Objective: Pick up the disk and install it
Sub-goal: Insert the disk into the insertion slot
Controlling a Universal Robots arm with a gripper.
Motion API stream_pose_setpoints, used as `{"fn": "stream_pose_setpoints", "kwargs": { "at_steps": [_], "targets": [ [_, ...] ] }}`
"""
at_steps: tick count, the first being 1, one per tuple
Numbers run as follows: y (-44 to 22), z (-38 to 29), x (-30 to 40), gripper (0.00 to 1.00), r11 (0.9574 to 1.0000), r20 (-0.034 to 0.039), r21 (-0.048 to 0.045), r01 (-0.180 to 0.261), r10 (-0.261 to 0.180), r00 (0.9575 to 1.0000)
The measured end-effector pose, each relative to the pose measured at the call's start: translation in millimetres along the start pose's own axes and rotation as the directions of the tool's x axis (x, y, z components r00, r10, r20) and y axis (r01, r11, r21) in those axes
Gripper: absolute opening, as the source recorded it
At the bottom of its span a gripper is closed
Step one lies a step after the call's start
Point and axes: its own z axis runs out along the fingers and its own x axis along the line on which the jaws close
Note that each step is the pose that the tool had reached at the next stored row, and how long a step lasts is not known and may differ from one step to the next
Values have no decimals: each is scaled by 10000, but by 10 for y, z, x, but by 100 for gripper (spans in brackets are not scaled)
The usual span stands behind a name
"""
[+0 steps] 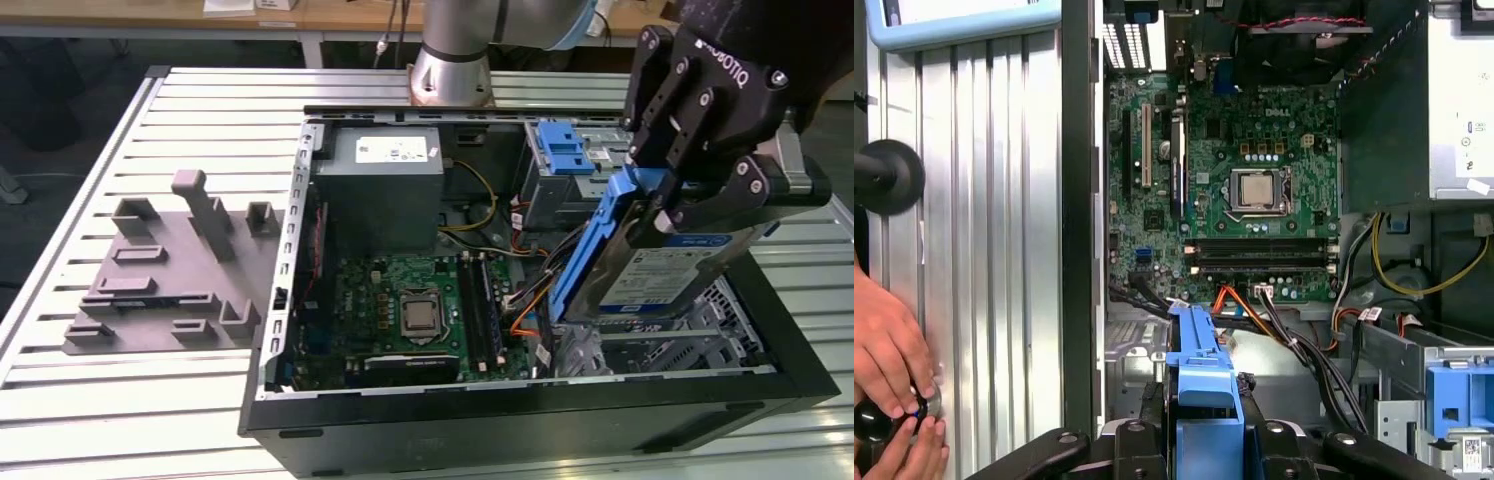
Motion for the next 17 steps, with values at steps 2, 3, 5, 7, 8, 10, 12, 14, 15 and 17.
{"fn": "stream_pose_setpoints", "kwargs": {
  "at_steps": [2,3,5,7,8,10,12,14,15,17],
  "targets": [
    [-28,1,-1,36,10000,1,0,0,0,10000],
    [-41,1,-1,36,10000,1,0,0,0,10000],
    [-66,1,-2,36,10000,1,0,0,0,10000],
    [-94,2,-3,36,10000,0,0,0,0,10000],
    [-108,1,-3,36,10000,0,0,0,0,10000],
    [-136,2,-4,36,10000,1,0,0,0,10000],
    [-168,2,-5,36,10000,0,0,1,-1,10000],
    [-199,2,-6,36,10000,1,0,0,0,10000],
    [-211,3,-7,36,10000,1,1,0,0,10000],
    [-214,2,-7,36,10000,0,0,0,0,10000]
  ]
}}
